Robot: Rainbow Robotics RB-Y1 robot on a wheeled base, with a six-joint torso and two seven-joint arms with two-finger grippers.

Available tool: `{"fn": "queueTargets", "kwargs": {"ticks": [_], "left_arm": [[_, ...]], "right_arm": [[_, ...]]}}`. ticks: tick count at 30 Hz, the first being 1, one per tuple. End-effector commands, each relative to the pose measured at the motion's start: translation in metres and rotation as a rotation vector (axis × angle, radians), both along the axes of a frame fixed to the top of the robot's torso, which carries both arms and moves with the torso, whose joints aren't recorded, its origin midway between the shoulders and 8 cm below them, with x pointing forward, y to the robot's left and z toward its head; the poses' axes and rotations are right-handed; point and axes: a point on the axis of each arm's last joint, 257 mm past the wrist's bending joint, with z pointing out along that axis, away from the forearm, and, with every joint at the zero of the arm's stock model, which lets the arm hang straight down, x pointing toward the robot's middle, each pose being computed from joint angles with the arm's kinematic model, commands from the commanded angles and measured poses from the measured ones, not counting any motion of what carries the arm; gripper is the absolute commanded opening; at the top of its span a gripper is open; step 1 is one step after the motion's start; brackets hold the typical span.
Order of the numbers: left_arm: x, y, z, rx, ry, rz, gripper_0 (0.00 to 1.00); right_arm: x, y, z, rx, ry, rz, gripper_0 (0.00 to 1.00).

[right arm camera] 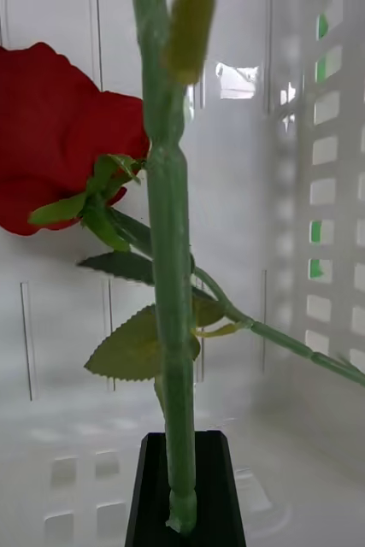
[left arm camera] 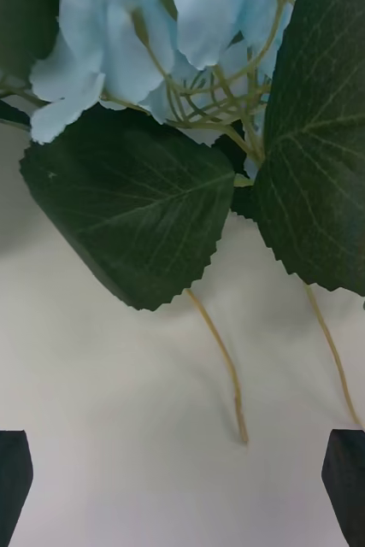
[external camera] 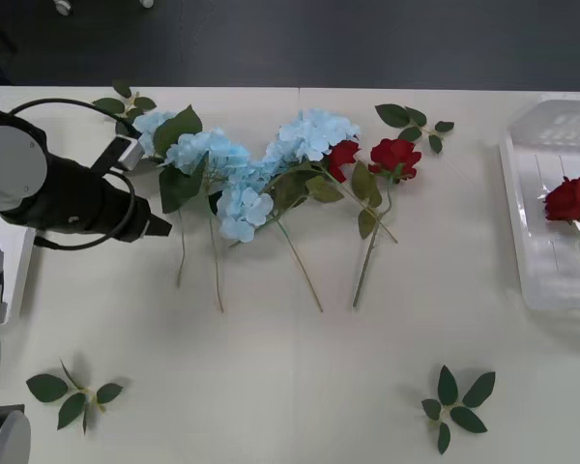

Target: Put the red flowers into the right box and the blue flowers into the left box

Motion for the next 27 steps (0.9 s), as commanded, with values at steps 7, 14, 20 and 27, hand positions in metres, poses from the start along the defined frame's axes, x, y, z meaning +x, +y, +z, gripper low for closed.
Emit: {"fn": "queueTargets", "kwargs": {"ticks": [7, 14, 20, 27], "left_arm": [[0.015, -0.016, -0.012, -0.077, -0.023, 0.157, 1.00], [0.029, -0.027, -0.021, -0.129, -0.028, 0.270, 1.00], [0.038, -0.024, -0.023, -0.083, -0.063, 0.295, 1.00], [0.054, -0.021, -0.032, -0.056, -0.075, 0.325, 1.00]], "right_arm": [[0.019, -0.007, 0.013, -0.048, -0.038, -0.007, 0.50], [0.017, -0.004, 0.006, -0.066, -0.011, 0.006, 0.62], [0.020, 0.010, 0.010, -0.047, -0.021, 0.041, 0.62], [0.007, 0.072, 0.047, -0.019, 0.001, 0.152, 0.62]]}}
